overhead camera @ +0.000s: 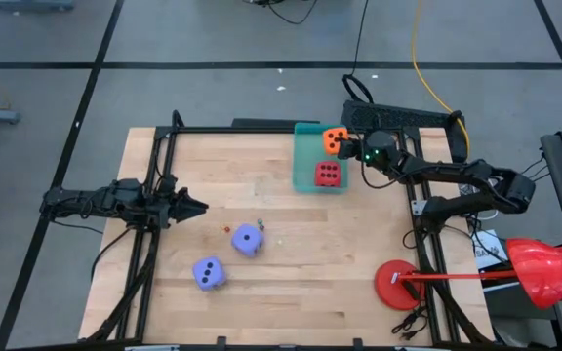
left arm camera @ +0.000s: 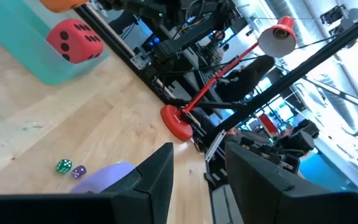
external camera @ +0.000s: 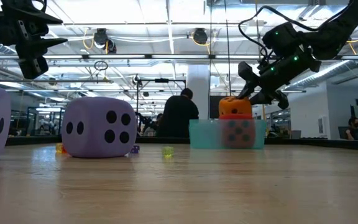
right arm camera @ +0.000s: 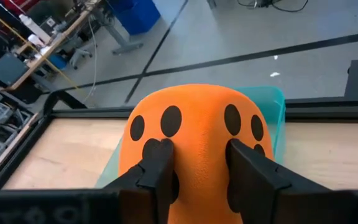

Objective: Pick & Place Dice
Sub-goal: Put the orange die into the green bin

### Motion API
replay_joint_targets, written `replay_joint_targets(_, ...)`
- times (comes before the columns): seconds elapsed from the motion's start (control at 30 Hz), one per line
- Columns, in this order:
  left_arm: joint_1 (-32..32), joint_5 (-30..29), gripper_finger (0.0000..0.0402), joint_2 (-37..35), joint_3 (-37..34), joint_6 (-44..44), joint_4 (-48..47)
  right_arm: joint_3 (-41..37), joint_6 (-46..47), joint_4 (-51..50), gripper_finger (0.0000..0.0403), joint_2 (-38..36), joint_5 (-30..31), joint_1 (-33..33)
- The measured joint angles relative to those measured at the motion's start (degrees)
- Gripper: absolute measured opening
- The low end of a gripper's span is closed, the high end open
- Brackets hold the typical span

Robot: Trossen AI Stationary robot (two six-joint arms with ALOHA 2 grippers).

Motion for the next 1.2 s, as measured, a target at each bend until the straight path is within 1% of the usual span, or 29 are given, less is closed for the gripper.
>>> replay_joint_targets(0.13,0.00,0.00,0.0152,0.01,0.00,-0.50,0.00,-0.09,1.58,1.55,0.0128,0.06,0.00,0.00)
replay_joint_targets(0.27,0.00,-0.04,0.0152,0.02,0.00,-0.59,0.00,-0.09,2.56,7.28,0.0122,0.04,0.08,0.00)
replay_joint_targets(0.37,0.00,-0.04,0.0152,0.01,0.00,-0.59,0.00,-0.09,2.57,7.71,0.0119,0.17,0.09,0.00)
replay_joint_targets(0.5,0.00,-0.07,0.0152,0.02,0.00,-0.59,0.00,-0.09,3.40,8.42,0.0118,2.77,-0.03,0.15)
replay_joint_targets(0.67,0.00,-0.08,0.0152,0.01,0.00,-1.40,0.00,-0.09,3.77,15.59,0.0117,8.09,-2.95,0.12)
replay_joint_targets(0.9,0.00,-0.03,0.0152,0.01,0.00,-3.91,0.03,-0.09,4.05,15.81,0.0119,11.29,-2.90,0.13)
replay_joint_targets(1.2,0.00,-0.02,0.0152,0.02,0.00,-3.95,0.03,-0.09,2.56,12.11,0.0120,11.61,-2.47,-0.19)
